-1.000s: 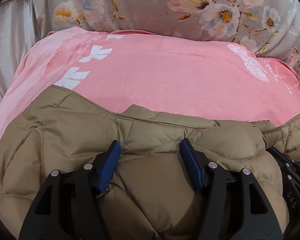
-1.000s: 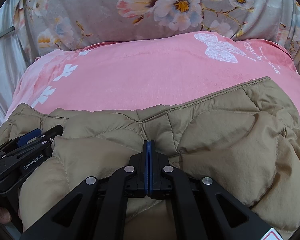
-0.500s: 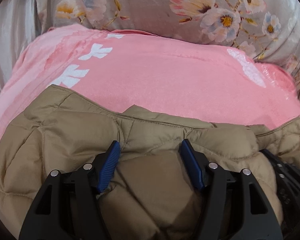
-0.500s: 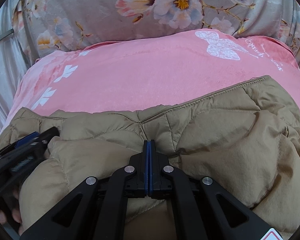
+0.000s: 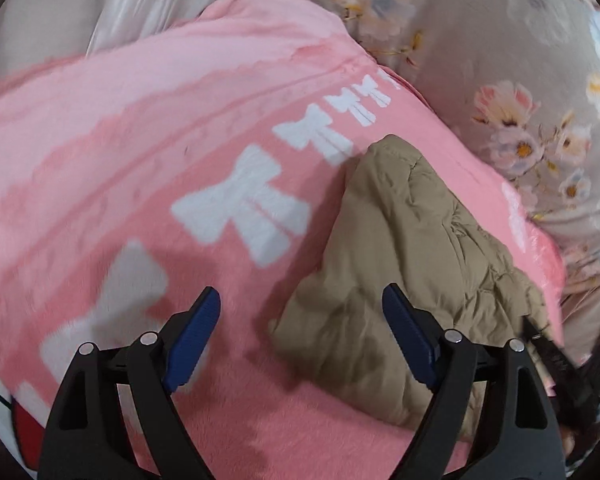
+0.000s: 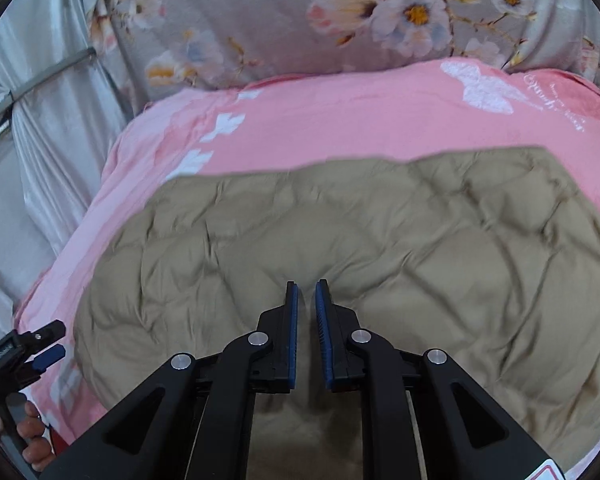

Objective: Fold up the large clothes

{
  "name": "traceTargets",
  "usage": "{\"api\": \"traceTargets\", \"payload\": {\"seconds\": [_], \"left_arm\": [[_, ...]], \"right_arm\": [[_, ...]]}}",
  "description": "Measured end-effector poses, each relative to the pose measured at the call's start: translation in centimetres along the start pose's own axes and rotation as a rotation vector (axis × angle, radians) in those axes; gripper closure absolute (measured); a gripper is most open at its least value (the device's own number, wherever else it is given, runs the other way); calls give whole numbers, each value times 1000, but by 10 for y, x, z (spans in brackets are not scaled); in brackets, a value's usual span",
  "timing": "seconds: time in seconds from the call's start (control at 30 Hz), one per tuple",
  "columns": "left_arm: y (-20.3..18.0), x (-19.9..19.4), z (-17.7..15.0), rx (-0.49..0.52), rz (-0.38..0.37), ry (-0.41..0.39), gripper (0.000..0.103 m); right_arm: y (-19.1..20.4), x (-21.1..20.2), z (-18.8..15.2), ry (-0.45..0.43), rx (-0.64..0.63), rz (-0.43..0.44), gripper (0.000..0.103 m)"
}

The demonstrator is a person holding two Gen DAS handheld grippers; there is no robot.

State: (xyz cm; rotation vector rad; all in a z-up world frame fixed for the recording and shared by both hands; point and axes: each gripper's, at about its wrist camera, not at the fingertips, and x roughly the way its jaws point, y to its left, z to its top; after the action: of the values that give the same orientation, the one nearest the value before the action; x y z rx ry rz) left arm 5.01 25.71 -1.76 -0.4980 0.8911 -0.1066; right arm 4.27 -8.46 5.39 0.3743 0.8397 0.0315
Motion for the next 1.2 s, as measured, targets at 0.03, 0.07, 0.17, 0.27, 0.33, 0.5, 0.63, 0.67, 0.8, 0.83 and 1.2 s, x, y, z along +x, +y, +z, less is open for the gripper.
{"api": "traceTargets", "payload": {"seconds": [0.03, 0.07, 0.17, 0.27, 0.33, 0.5, 0.63, 0.67, 0.8, 0.83, 1.2], "left_arm": [[4, 3, -4, -19, -28, 7, 22], [5, 10, -7, -33, -50, 20, 22], [5, 35, -17, -83, -138, 83, 22], [-6, 38, -22, -81, -140, 51, 16], [-17, 45, -21, -73, -169, 72, 16], [-51, 47, -18, 3, -143, 61, 44], [-95, 8, -12, 140, -157, -41, 83], [-104, -1, -11, 159, -187, -55, 86], [-168, -44, -15, 320, -312, -108, 89], [-179, -47, -18, 346, -319, -111, 89], [-253, -62, -41, 519, -326, -135, 89]], "right_arm": [[0, 5, -4, -3, -5, -13, 89], [0, 8, -6, -3, -12, -20, 89], [-6, 17, -8, 11, -10, -7, 91], [-12, 22, -8, 30, -5, 12, 94], [-14, 26, -10, 36, 0, 24, 94], [-18, 33, -11, 27, -3, 39, 97], [-22, 35, -11, 34, 19, 69, 97], [-24, 36, -11, 36, 24, 78, 97], [-33, 35, -11, 32, 61, 131, 98], [-36, 31, -12, 30, 83, 143, 99], [-65, -48, -99, 106, 98, 232, 101]]}}
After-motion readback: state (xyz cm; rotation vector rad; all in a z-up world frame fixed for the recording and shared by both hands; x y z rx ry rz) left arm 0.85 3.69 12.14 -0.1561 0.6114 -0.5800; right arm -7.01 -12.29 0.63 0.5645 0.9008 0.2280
